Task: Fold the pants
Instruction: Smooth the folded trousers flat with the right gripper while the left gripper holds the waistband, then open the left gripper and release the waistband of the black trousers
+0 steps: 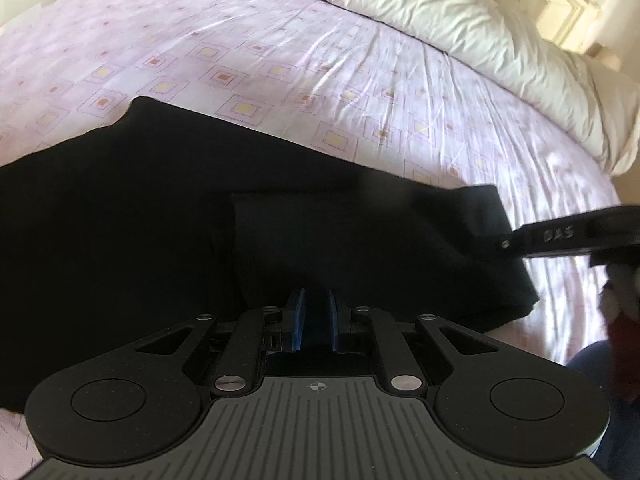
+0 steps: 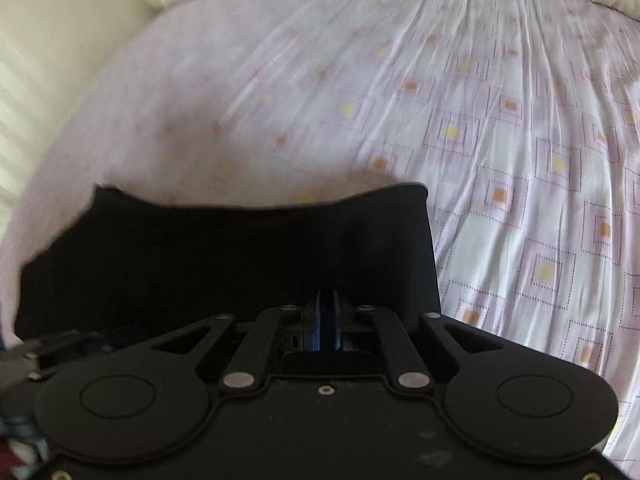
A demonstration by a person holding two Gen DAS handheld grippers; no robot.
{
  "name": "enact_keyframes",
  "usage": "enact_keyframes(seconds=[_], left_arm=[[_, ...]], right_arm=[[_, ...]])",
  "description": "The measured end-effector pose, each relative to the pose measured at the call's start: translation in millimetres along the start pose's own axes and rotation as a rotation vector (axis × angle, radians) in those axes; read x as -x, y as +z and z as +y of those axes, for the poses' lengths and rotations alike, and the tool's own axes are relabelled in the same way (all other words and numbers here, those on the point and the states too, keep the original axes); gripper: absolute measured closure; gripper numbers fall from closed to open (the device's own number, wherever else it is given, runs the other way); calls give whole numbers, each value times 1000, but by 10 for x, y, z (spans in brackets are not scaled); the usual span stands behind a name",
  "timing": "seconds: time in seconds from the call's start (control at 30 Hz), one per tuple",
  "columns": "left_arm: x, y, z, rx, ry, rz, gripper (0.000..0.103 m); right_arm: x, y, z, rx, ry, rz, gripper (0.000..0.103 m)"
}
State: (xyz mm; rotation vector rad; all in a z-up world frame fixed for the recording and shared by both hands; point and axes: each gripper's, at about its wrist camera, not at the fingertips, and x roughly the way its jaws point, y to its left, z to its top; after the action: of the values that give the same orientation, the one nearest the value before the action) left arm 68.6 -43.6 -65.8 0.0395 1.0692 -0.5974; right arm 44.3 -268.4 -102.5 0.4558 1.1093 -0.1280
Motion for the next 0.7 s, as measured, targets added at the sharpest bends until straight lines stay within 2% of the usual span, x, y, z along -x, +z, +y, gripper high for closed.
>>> enact_keyframes(seconds=[0.1,0.2,0.3,0.37,0.47,0.63,0.7], left_arm=[[188,-72,114,20,5,-54,90],[409,-206,348,39,41,-113,90],[573,-334,629,71,69,-133,88],[679,-434,877,122,83,-133,59],[852,-585,1177,164,125,-165,35],[1073,-786,1477,197,183,-188,23],[1105,-860,1581,211,188,-178,22]], right_arm=[[29,12,77,1,4,-9,91],[116,-61,287,65,50,-73,91],[139,-172,621,152,121,-127,91],[109,-231,882,194,181,-149,91],[1,-271,1313,267,237,-172,91],[-335,-166,1870,325,278,-202,91],[-448,-92,2024,333,271,-204,91]])
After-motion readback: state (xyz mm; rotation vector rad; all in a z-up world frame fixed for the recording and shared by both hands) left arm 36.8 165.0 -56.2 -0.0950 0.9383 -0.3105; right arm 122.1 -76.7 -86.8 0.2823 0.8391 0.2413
